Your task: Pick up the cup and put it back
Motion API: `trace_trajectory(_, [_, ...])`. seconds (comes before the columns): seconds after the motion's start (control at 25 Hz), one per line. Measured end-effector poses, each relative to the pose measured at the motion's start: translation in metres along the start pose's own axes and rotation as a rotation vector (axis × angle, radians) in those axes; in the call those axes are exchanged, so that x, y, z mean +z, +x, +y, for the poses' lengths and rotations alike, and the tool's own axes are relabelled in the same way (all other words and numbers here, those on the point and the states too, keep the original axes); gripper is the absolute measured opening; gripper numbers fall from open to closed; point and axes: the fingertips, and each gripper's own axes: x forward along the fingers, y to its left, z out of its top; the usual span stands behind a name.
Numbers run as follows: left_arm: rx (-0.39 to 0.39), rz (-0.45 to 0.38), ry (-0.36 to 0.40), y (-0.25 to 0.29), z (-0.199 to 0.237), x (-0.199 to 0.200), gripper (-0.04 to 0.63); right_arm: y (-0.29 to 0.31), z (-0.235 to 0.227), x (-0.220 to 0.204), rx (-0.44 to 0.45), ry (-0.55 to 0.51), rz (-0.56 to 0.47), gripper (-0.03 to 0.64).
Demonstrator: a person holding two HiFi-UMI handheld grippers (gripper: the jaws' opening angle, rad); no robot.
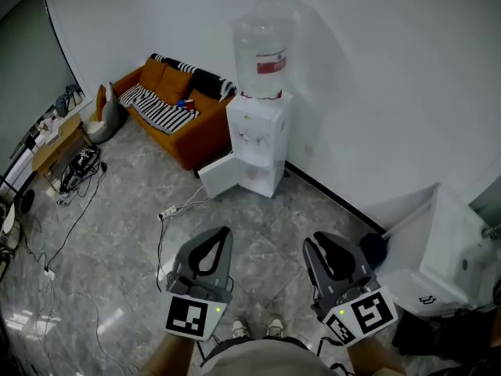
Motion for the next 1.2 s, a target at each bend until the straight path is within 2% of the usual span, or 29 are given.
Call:
trace_trajectory(0.08, [0.005,0.006,-0.005,0.005,-0.004,-0.002,0.002,-0.002,-0.007,-0.005,0.002,0.005,0.003,0.185])
trace_trajectory(0.2, [0.018,0.015,-0.002,0.012,-0.010,-0.006,0.002,-0.005,-0.020,-0.009,-0.002,0.005,0.000,0.255])
trace_trajectory(0.52, [0.091,0.033,0.012,0.015,-0.011,-0.023,0.002,-0.010,-0.047,-0.013,0.011,0.016,-0.020,0.264])
trace_trajectory(0.8, [0.127,0.031,0.002,0.018,0.002,-0.044,0.002,0.007,-0.046,-0.020,0.041,-0.015,-0.031,0.263])
trace_trajectory(1.0, [0.122,0.029,0.001,0.032,0.026,-0.062,0.002,0.039,-0.047,-0.035,0.041,-0.022,-0.021,0.263])
trace_trajectory(1.2, [0.103,0.037,0.021,0.060,0.072,-0.079,0.002,0.090,-0.052,-0.046,0.019,-0.016,0.000,0.282])
